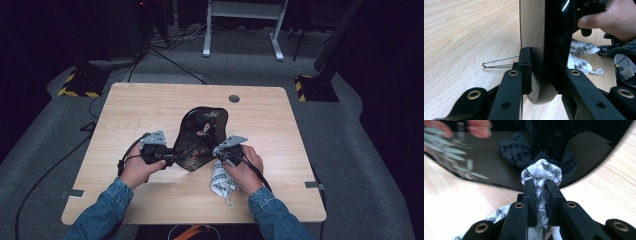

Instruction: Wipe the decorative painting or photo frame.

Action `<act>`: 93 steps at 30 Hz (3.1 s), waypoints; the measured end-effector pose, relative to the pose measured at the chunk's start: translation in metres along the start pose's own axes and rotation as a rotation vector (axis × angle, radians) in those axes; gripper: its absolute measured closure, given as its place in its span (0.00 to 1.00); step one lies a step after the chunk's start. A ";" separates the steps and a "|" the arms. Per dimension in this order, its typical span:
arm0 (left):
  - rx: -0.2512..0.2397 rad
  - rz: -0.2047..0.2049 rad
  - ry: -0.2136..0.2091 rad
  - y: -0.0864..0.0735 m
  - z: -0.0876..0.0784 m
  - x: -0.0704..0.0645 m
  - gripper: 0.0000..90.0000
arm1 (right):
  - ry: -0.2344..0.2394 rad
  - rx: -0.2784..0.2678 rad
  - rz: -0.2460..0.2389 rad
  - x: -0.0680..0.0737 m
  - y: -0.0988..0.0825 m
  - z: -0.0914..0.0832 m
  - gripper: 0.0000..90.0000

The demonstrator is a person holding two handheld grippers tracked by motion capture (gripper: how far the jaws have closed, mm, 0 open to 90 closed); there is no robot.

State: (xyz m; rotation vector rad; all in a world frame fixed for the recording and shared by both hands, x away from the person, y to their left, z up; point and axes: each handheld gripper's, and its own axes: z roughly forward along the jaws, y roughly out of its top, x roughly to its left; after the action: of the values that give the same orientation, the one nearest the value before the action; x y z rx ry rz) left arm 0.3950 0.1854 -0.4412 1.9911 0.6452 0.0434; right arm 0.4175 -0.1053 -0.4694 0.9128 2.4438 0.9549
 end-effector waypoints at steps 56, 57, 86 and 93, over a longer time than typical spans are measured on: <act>-0.030 0.025 0.078 0.001 0.001 0.001 0.89 | 0.047 -0.010 -0.109 0.014 0.001 -0.019 0.90; -0.034 0.024 0.079 0.001 0.002 0.001 0.89 | 0.060 -0.016 -0.118 0.017 0.002 -0.021 0.90; -0.110 -0.013 0.059 0.002 0.000 0.006 0.64 | 0.334 -0.103 -0.190 0.067 0.010 -0.009 0.56; -0.136 -0.024 0.083 0.000 -0.009 0.004 0.52 | 0.277 -0.222 -0.060 0.035 0.013 -0.035 0.52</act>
State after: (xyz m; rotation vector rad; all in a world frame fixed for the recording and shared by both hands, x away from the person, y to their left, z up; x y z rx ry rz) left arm 0.3956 0.1947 -0.4373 1.8578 0.7007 0.1527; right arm 0.3793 -0.0903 -0.4385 0.6652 2.5023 1.3776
